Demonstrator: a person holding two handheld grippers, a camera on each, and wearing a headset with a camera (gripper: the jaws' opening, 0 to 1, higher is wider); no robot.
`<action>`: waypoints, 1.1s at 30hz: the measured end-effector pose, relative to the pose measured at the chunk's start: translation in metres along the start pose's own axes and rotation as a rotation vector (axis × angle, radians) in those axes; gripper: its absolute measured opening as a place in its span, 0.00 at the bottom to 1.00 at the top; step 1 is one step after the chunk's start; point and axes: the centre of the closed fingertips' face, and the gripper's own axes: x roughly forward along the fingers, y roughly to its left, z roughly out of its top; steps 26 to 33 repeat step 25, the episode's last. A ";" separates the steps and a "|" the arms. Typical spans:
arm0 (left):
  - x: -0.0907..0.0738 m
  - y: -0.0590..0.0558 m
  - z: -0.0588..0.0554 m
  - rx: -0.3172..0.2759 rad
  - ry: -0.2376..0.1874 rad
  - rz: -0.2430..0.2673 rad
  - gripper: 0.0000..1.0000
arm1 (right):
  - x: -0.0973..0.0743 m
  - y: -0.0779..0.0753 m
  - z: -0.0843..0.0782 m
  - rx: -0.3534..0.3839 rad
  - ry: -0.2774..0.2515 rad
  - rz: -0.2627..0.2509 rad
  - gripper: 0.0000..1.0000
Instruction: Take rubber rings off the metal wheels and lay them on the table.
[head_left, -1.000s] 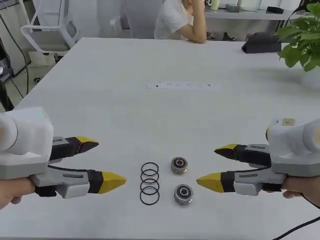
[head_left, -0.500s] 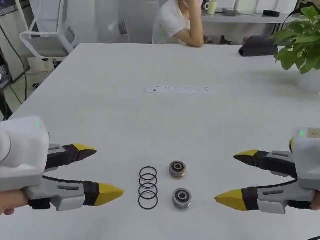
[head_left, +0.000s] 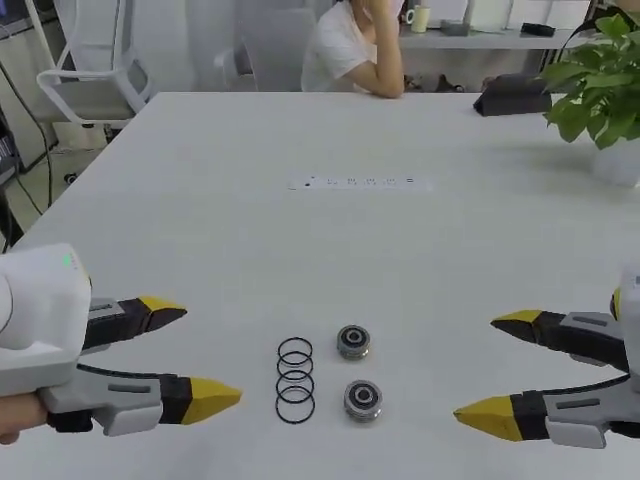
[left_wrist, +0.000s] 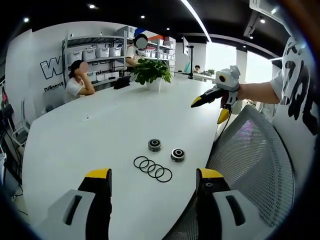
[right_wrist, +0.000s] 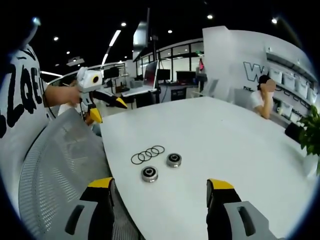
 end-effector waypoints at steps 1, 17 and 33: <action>0.000 0.000 0.000 -0.002 0.000 -0.001 0.66 | 0.000 0.000 0.000 0.000 0.001 0.000 0.74; -0.005 0.001 -0.002 -0.007 0.002 0.006 0.66 | -0.001 0.002 -0.006 -0.015 0.021 -0.001 0.75; -0.004 0.001 -0.003 -0.007 0.006 0.005 0.66 | -0.001 0.001 -0.009 -0.018 0.028 -0.002 0.75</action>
